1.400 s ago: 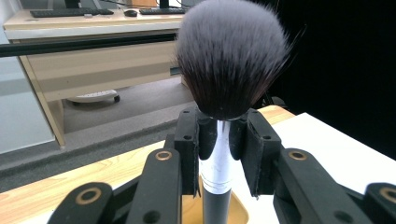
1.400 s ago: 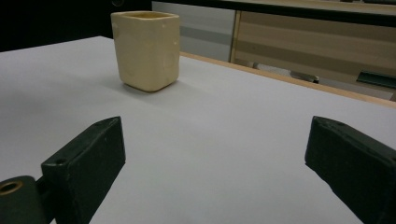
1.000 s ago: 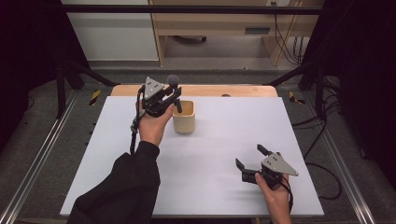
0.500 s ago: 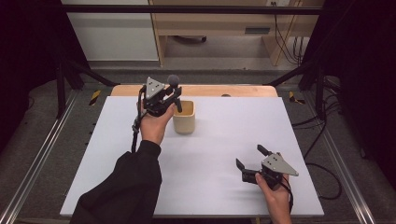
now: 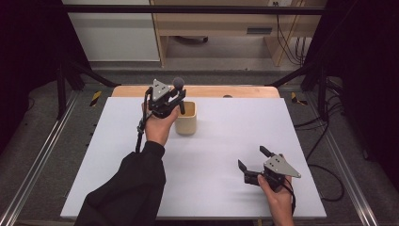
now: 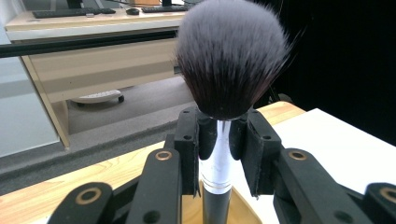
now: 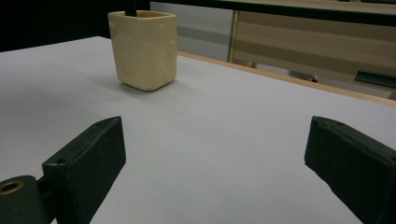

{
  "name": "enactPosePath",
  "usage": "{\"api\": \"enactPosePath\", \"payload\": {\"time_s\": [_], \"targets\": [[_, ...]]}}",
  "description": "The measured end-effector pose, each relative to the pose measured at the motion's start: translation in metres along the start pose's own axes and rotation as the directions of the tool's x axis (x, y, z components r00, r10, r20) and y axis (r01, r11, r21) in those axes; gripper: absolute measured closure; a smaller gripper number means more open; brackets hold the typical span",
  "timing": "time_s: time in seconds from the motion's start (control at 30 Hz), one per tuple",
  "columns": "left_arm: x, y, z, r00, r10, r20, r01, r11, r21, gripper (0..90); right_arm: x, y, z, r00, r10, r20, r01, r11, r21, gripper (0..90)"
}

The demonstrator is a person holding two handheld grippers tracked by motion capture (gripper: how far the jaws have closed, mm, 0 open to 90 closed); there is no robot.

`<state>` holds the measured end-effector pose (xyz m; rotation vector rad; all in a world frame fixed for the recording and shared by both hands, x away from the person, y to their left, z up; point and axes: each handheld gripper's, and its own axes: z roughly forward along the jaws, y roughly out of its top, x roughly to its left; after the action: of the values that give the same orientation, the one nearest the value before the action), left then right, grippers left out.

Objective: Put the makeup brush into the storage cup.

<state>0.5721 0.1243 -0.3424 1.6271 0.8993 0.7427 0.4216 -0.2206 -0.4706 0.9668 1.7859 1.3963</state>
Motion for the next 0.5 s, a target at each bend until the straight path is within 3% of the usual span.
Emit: {"api": "enactPosePath", "payload": {"time_s": [0.5], "targets": [[-0.0003,-0.0078,0.0079,0.9999,0.004,0.01,-0.005,0.9998,0.017,70.0,-0.0006,-0.0004,-0.0007,1.0,0.0,0.004,0.0,1.0,0.004,5.4]]}}
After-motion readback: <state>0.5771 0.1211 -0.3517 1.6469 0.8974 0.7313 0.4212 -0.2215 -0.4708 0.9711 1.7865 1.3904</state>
